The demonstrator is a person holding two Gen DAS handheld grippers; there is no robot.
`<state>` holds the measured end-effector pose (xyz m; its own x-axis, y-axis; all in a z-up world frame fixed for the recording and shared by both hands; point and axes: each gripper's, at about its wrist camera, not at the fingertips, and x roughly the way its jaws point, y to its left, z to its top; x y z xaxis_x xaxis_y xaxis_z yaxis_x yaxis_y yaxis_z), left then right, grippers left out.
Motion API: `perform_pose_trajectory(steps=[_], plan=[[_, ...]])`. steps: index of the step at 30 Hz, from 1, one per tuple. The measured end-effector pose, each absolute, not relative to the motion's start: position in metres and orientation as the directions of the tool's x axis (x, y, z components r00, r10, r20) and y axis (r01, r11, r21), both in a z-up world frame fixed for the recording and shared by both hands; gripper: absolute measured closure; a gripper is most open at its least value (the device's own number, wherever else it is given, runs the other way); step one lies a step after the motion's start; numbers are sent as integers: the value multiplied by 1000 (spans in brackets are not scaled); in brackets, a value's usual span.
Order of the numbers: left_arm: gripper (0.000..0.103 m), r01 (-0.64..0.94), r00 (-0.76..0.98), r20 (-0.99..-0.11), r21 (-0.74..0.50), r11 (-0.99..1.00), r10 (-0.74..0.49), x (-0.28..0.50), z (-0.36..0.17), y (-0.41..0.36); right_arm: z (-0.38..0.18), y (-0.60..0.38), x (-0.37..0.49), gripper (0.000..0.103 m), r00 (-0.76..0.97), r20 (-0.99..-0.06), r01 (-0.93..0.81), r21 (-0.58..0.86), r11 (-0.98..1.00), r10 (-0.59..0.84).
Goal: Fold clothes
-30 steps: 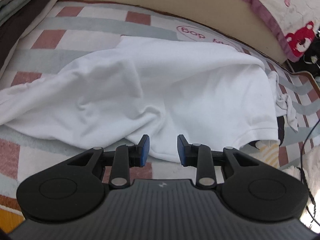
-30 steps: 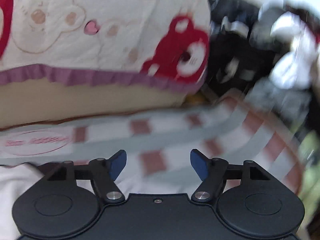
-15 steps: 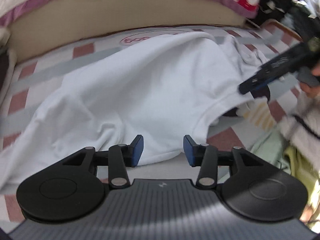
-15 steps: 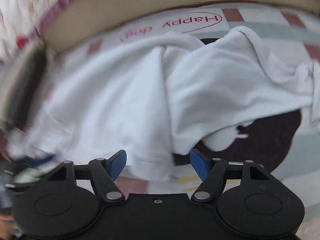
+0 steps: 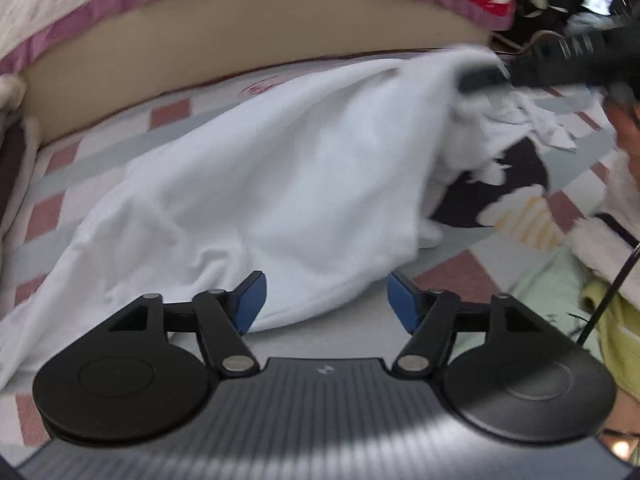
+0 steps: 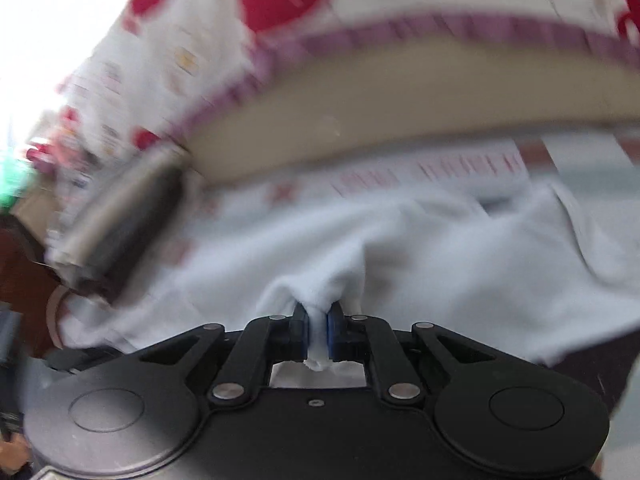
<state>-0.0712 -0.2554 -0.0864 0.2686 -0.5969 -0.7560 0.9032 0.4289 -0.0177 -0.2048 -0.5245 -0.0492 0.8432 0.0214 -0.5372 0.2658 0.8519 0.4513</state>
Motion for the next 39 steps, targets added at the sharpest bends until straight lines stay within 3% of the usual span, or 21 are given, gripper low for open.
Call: perform_pose_trajectory(steps=[3, 6, 9, 11, 13, 14, 15, 18, 23, 30, 33, 35, 37, 39], plan=[[24, 924, 268, -729, 9, 383, -629, -85, -85, -257, -31, -520, -212, 92, 902, -431, 178, 442, 879, 35], [12, 916, 327, -716, 79, 394, -617, -88, -93, -269, -25, -520, -215, 92, 923, -385, 156, 428, 890, 23], [12, 881, 417, -718, 169, 441, -558, -81, -106, -280, -21, -519, -217, 92, 937, -350, 148, 414, 898, 7], [12, 873, 415, -716, 139, 468, -561, -69, -107, -279, -19, -521, -217, 92, 939, -344, 159, 408, 899, -10], [33, 863, 413, -708, 104, 495, -573, -59, -105, -276, -16, -520, -219, 92, 940, -339, 164, 402, 901, -20], [82, 859, 421, -707, 110, 499, -568, -57, -102, -276, -15, -519, -221, 92, 941, -337, 165, 400, 901, -23], [97, 854, 453, -714, 176, 489, -534, -60, -100, -281, -13, -519, -224, 92, 944, -328, 168, 410, 897, -27], [97, 830, 542, -632, 301, 469, -554, -81, -80, -284, -4, -515, -235, 92, 959, -281, 174, 468, 866, -41], [97, 766, 631, -514, 295, 571, -581, -83, -25, -264, 32, -499, -244, 92, 954, -287, 206, 441, 874, -80], [97, 611, 790, -271, 417, 672, -550, -81, 49, -222, 54, -475, -246, 92, 946, -319, 115, 169, 979, -56], [97, 599, 798, -244, 408, 689, -550, -80, 62, -215, 38, -453, -235, 92, 915, -392, 95, -11, 995, -92], [97, 598, 800, -237, 390, 700, -552, -82, 65, -211, 23, -440, -226, 84, 888, -438, 100, -111, 989, -139], [97, 605, 796, -250, 361, 710, -551, -81, 66, -206, 11, -432, -220, 55, 866, -473, 99, -156, 983, -162], [97, 613, 790, -264, 333, 716, -553, -76, 64, -202, -1, -424, -213, 49, 842, -506, 95, -200, 975, -186]])
